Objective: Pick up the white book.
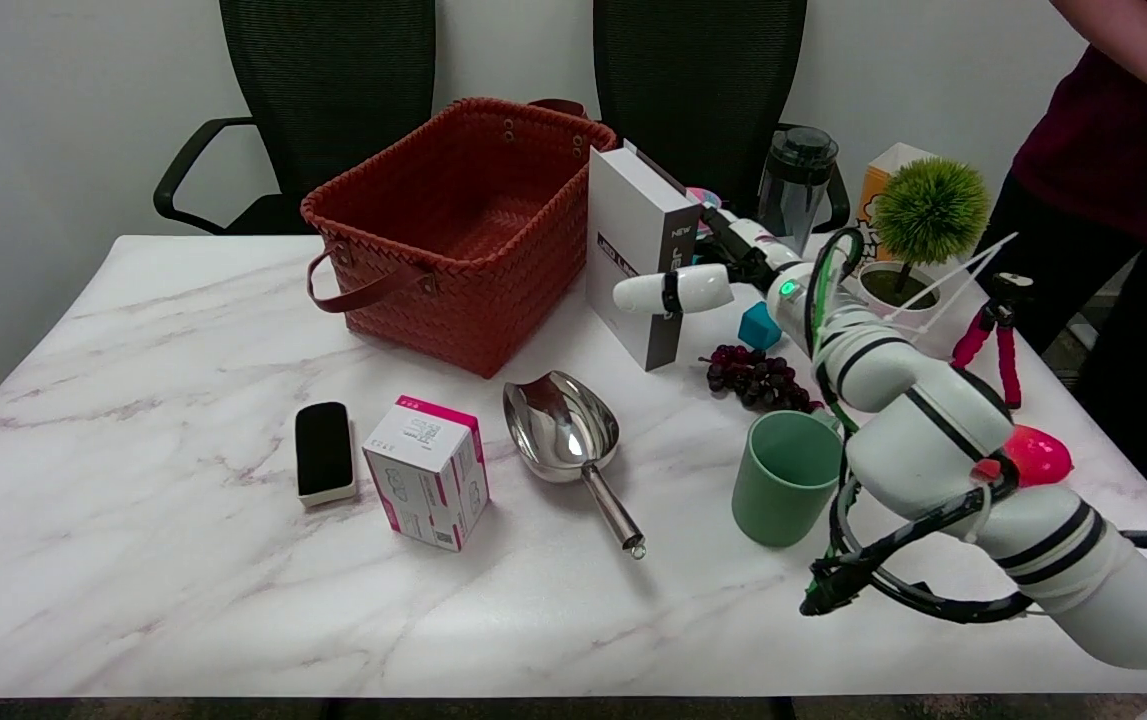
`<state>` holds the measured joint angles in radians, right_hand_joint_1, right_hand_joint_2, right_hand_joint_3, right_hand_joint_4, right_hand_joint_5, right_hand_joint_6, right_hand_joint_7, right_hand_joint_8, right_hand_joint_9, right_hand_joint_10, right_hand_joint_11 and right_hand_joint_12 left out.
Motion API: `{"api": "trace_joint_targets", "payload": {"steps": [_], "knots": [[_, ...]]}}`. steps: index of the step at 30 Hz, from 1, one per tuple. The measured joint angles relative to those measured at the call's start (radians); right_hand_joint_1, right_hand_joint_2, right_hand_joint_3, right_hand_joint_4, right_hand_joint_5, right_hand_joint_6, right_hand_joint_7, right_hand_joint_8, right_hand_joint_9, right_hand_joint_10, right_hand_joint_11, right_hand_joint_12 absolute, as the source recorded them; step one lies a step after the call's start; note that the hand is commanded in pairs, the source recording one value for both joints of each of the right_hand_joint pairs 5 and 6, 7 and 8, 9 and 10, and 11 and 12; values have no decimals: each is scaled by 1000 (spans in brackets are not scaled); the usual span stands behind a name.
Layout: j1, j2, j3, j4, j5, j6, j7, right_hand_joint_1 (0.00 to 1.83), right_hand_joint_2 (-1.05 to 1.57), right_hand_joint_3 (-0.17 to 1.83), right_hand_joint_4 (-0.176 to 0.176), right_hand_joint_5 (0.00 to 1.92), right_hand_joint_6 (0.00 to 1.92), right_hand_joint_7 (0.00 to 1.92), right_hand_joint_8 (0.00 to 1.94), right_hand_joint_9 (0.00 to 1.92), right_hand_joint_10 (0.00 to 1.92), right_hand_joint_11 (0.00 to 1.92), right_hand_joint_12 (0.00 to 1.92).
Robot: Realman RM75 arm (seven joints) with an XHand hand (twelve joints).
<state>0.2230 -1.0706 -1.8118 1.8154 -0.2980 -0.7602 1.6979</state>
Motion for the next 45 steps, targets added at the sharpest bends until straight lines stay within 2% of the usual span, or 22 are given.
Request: {"api": "trace_joint_targets", "payload": {"steps": [15,45], "knots": [[92,-19,-95,-65,-71,-58,48,915,49,557,0,0,0,295,295,332,332,154,154],[158,-33,-135,-203,-165,-86,136,922,75,604,0,0,0,312,312,334,334,162,162]]}}
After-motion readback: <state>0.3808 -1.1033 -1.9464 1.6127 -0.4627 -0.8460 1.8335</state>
